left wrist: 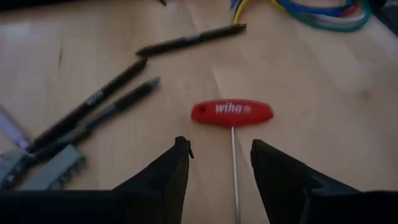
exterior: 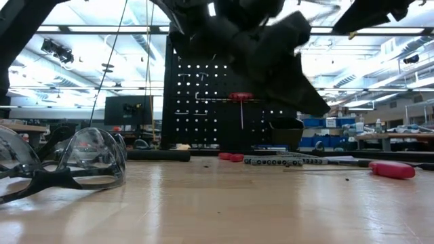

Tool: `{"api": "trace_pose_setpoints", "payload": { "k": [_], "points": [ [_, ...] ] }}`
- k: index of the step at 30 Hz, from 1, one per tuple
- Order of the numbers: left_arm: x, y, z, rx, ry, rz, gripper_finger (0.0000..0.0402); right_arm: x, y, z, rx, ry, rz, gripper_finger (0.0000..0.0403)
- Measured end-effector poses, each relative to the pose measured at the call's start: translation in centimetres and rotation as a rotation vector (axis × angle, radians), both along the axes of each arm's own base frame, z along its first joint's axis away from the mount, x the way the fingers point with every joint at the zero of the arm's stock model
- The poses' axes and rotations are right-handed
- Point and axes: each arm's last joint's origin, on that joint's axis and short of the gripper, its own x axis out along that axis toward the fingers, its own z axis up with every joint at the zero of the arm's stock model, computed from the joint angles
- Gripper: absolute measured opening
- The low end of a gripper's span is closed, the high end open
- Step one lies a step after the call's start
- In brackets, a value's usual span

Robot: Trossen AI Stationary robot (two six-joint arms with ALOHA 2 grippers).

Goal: Hang tools onto peg board
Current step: Hang the middle right T-shaped metric hex key on the pegboard

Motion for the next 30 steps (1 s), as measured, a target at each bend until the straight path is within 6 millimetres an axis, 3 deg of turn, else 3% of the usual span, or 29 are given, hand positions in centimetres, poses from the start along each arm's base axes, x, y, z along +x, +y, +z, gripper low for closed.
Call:
{"api": "trace_pose_setpoints", "payload": {
  "k": [10, 25, 28, 30],
  "points": [
    [0.9, -0.5, -2.5, -0.037, -0.015, 0.018, 0.0166, -2.3, -0.7, 2.0, 0.082, -0.074, 0.092, 0.017],
    [1.5, -2.4, -6.7, -0.026, 0.004, -0.003, 0.0165, -2.6, -1.3, 2.2, 0.048, -0.077, 0.073, 0.017],
    [1.6, -2.4, -7.2, -0.007, 0.001, 0.016, 0.0151, -2.6, -1.3, 2.3, 0.046, -0.076, 0.074, 0.017],
    [1.7, -2.3, -7.6, 0.001, 0.007, 0.01, 0.0117, -2.6, -1.3, 2.3, 0.04, -0.073, 0.075, 0.017]
  ]
}}
